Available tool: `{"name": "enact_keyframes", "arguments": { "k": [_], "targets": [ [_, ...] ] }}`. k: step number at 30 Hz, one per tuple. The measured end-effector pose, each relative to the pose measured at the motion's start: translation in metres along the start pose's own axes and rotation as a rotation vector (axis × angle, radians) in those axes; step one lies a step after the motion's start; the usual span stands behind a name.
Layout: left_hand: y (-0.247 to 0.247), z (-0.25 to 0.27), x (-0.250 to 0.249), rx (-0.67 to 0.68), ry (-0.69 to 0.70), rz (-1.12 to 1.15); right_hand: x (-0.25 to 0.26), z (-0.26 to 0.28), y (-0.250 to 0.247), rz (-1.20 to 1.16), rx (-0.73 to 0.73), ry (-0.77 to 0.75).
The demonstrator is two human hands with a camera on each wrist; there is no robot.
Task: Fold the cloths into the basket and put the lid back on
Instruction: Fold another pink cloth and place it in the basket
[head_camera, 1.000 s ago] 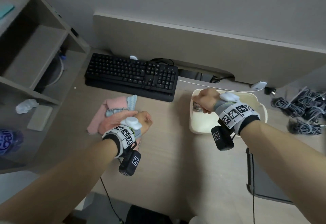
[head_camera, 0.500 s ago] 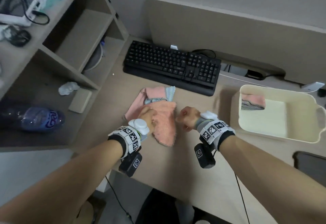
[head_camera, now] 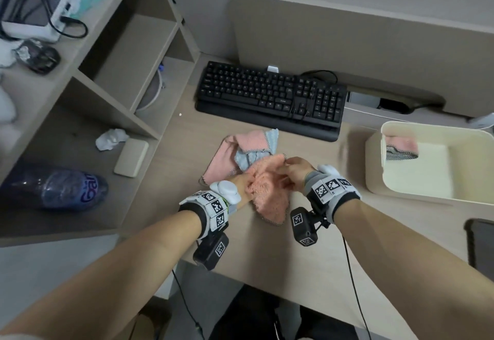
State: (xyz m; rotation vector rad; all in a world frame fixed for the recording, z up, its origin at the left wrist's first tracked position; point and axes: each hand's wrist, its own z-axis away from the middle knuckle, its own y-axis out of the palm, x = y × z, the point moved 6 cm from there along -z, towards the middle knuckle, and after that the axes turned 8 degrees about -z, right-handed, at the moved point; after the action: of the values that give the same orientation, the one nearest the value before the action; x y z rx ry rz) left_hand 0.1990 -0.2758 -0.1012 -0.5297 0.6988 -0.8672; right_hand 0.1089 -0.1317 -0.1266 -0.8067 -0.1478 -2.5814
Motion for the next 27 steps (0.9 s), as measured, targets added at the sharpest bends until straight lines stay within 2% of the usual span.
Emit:
{"name": "enact_keyframes", "arguments": {
  "k": [3, 8, 12, 17, 22, 24, 27],
  "targets": [
    [0.008, -0.002, 0.001, -0.071, 0.069, -0.026, 0.008, -0.003, -0.001, 0.029, -0.025, -0.009],
    [0.015, 0.0, -0.001, -0.128, 0.06, -0.011, 0.014, 0.0, 0.008, 0.218, 0.057, -0.015],
    [0.018, -0.003, 0.004, -0.108, 0.067, -0.015, 0.014, 0.0, 0.004, 0.371, 0.039, -0.042],
    [0.013, -0.003, -0.006, -0.072, 0.111, -0.02, 0.012, -0.002, -0.01, 0.231, 0.058, -0.024],
    [0.003, 0.01, -0.018, -0.173, 0.135, 0.004, 0.012, 0.009, -0.014, 0.135, 0.107, -0.016],
    [0.002, 0.017, -0.027, -0.194, 0.146, 0.06, 0.014, 0.015, -0.016, 0.133, 0.127, -0.033],
    [0.007, 0.023, -0.038, -0.135, 0.141, 0.198, 0.016, 0.02, -0.021, 0.161, 0.103, -0.049]
  ]
}}
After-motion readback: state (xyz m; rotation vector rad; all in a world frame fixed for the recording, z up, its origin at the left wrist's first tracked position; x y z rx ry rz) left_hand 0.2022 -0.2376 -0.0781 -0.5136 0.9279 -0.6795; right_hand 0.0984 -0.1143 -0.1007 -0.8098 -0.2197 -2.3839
